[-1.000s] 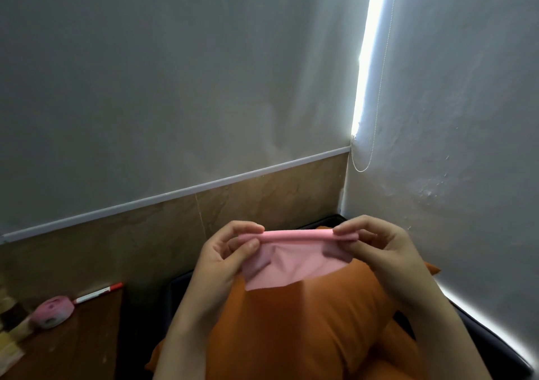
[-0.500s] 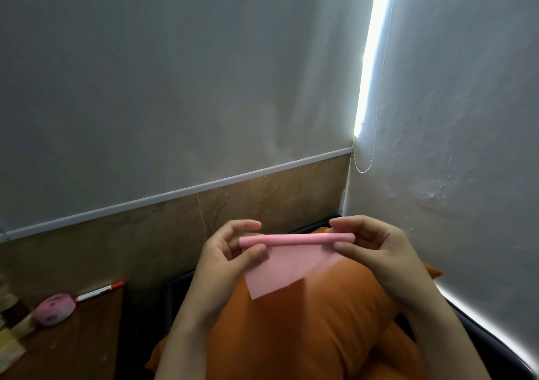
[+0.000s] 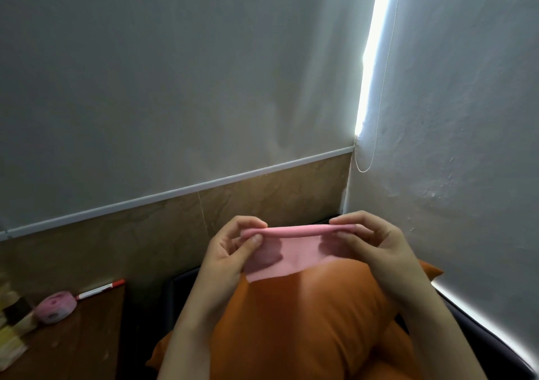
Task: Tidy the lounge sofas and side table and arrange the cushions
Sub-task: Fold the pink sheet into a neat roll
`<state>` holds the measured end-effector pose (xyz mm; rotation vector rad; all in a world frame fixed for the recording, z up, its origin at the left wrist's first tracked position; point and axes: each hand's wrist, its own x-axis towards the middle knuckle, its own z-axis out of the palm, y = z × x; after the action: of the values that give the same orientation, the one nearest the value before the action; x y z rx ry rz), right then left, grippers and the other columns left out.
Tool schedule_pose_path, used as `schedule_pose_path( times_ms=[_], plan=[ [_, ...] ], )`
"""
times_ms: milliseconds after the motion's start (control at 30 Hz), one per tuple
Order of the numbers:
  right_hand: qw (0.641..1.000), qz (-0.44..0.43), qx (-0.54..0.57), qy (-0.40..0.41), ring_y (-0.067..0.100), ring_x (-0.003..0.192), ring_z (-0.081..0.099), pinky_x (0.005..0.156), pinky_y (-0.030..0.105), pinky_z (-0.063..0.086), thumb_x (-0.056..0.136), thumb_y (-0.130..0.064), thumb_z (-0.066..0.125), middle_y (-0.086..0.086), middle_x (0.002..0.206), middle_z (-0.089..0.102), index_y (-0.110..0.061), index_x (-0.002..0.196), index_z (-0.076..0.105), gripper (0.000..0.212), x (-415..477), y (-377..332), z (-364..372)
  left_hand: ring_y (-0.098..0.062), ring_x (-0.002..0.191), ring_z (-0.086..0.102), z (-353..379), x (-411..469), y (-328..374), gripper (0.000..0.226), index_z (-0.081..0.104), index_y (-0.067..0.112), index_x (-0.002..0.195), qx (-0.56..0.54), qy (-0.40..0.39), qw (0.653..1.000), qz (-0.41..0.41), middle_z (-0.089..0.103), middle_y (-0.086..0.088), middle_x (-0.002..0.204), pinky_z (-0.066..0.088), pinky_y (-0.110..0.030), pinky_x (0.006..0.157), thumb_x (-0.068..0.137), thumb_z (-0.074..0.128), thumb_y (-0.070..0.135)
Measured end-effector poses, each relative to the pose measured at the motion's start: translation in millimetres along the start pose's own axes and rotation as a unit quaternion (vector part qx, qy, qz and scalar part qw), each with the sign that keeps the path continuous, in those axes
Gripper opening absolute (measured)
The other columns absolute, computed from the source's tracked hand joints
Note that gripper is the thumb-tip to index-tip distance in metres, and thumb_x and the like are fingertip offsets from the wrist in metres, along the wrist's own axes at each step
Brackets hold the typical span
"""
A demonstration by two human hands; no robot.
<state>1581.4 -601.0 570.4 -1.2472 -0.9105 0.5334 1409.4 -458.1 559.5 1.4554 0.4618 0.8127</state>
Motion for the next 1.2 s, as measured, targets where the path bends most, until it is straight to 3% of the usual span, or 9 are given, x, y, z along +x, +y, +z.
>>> schedule_pose_path(
  times_ms=[167,233,300,467,567,667,733,867,1200],
  plan=[
    [0.998,-0.006,-0.053,0.016,0.022,0.086,0.071,0.07,0.03,0.06,0.081,-0.022,0.061,0.006,0.091,0.074,-0.024,0.095,0.074,0.019,0,5,-1,-0.012,0.081,0.067,-2,-1,-2,0.015,0.065,0.012,0.101,0.002,-0.014,1.0,-0.02,0.067,0.002,0.09,0.058,-0.03,0.067,0.093,0.053,0.015],
    [0.999,-0.02,-0.034,0.01,0.022,0.089,0.071,0.072,0.03,0.059,0.081,-0.032,0.067,0.007,0.096,0.074,-0.029,0.093,0.076,0.016,-1,6,-2,-0.016,0.082,0.067,-3,-1,-2,0.013,0.066,0.013,0.097,-0.019,-0.02,0.999,-0.034,0.066,0.002,0.091,0.059,-0.038,0.07,0.092,0.054,0.012],
    [0.999,-0.029,-0.01,-0.011,0.024,0.093,0.071,0.076,0.03,0.058,0.075,-0.044,0.074,0.01,0.1,0.073,-0.027,0.096,0.077,0.027,-2,5,-2,-0.019,0.083,0.065,-5,-1,-2,0.016,0.067,0.016,0.093,-0.031,-0.02,0.999,-0.039,0.066,0.0,0.092,0.056,-0.043,0.074,0.092,0.054,0.008],
    [1.0,-0.013,-0.012,-0.018,0.027,0.09,0.073,0.075,0.025,0.057,0.069,-0.015,0.072,0.011,0.096,0.074,-0.023,0.095,0.077,0.027,-2,4,1,-0.019,0.079,0.066,-6,-2,-2,0.01,0.069,0.017,0.089,-0.075,0.002,0.997,-0.033,0.068,-0.004,0.088,0.052,-0.035,0.071,0.081,0.062,0.014],
    [1.0,-0.009,0.008,-0.008,0.028,0.085,0.073,0.072,0.023,0.057,0.071,-0.027,0.075,0.012,0.092,0.074,-0.021,0.09,0.078,0.021,-2,3,6,-0.014,0.071,0.069,-2,-3,-1,0.01,0.063,0.006,0.093,-0.047,0.022,0.999,-0.005,0.07,-0.003,0.08,0.055,-0.024,0.061,0.084,0.064,0.011],
    [1.0,-0.017,0.008,-0.003,0.029,0.083,0.074,0.072,0.023,0.057,0.064,-0.045,0.082,0.014,0.091,0.073,-0.019,0.087,0.078,0.035,-3,5,7,-0.012,0.07,0.07,2,-5,2,0.011,0.059,0.004,0.098,-0.034,0.028,0.999,-0.001,0.072,0.0,0.077,0.053,-0.019,0.059,0.088,0.061,0.004],
    [1.0,-0.019,0.005,0.006,0.027,0.086,0.073,0.073,0.022,0.056,0.071,-0.026,0.078,0.014,0.092,0.073,-0.016,0.09,0.077,0.021,-3,5,5,-0.017,0.076,0.072,1,-6,1,0.02,0.058,0.011,0.106,-0.022,0.028,0.999,-0.003,0.073,-0.003,0.081,0.056,-0.024,0.063,0.087,0.063,0.004],
    [0.998,-0.019,-0.056,0.004,0.015,0.095,0.07,0.081,0.02,0.054,0.079,-0.002,0.069,0.002,0.098,0.074,-0.015,0.106,0.07,0.03,-6,5,2,-0.023,0.088,0.07,-2,-5,-3,0.022,0.065,0.02,0.102,0.02,0.034,0.999,-0.006,0.072,-0.006,0.092,0.058,-0.035,0.076,0.085,0.067,0.008],
    [0.997,-0.031,-0.061,0.032,0.018,0.09,0.071,0.079,0.027,0.057,0.086,-0.005,0.062,0.006,0.093,0.073,-0.025,0.09,0.075,0.025,-12,2,0,-0.012,0.084,0.071,3,-7,-1,0.018,0.068,0.016,0.102,0.012,-0.006,1.0,-0.025,0.072,0.004,0.09,0.058,-0.028,0.068,0.095,0.051,0.014]
  ],
)
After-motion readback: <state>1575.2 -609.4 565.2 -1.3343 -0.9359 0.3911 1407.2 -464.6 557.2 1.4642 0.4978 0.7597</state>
